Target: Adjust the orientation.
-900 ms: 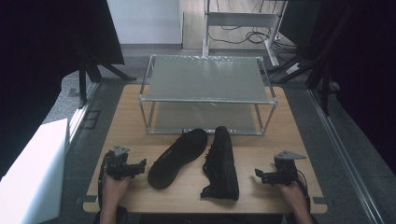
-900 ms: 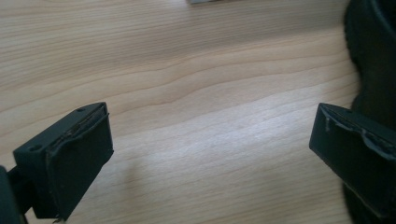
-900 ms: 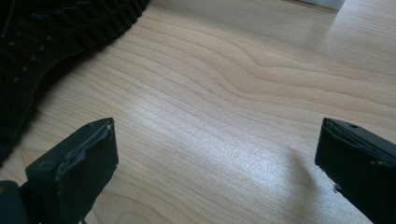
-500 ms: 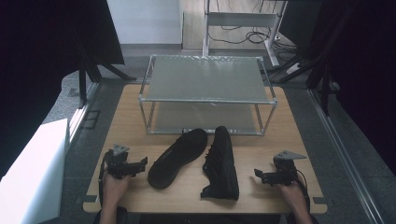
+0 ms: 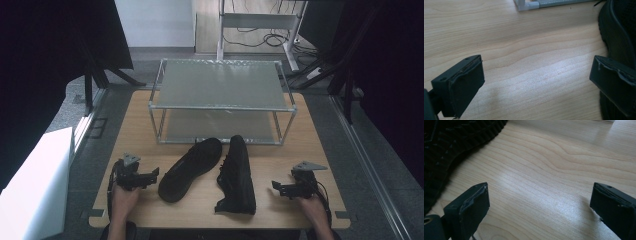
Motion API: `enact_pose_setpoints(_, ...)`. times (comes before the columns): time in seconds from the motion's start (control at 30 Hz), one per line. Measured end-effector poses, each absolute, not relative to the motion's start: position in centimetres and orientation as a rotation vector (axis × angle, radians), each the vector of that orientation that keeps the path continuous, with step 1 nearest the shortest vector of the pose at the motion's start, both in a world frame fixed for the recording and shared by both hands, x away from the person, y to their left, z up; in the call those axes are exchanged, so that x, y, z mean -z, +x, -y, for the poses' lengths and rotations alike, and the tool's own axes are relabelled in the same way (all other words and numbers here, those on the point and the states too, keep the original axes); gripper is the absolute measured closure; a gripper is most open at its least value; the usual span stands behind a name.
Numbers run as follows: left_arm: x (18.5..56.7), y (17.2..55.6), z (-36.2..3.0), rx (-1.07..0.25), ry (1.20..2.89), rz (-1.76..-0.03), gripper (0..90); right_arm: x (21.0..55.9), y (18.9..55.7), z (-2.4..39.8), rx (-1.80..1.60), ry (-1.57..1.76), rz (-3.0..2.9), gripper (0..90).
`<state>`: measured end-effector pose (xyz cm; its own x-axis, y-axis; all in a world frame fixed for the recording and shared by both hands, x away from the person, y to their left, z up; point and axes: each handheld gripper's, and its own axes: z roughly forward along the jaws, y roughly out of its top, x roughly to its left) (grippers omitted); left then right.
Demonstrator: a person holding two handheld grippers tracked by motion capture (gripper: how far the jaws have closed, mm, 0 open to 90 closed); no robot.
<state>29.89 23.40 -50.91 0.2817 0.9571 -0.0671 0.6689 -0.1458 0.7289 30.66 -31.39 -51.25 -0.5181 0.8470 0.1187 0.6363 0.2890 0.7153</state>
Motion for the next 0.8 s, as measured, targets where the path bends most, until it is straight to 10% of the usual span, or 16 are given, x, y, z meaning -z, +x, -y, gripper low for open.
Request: enact_pose_setpoints(0.8, 51.0, 28.3, -21.0, -0.480, 2.027, -1.344, 1.5, 51.2, 30.7, 31.4, -1.067, 1.364, -2.264, 5.2)
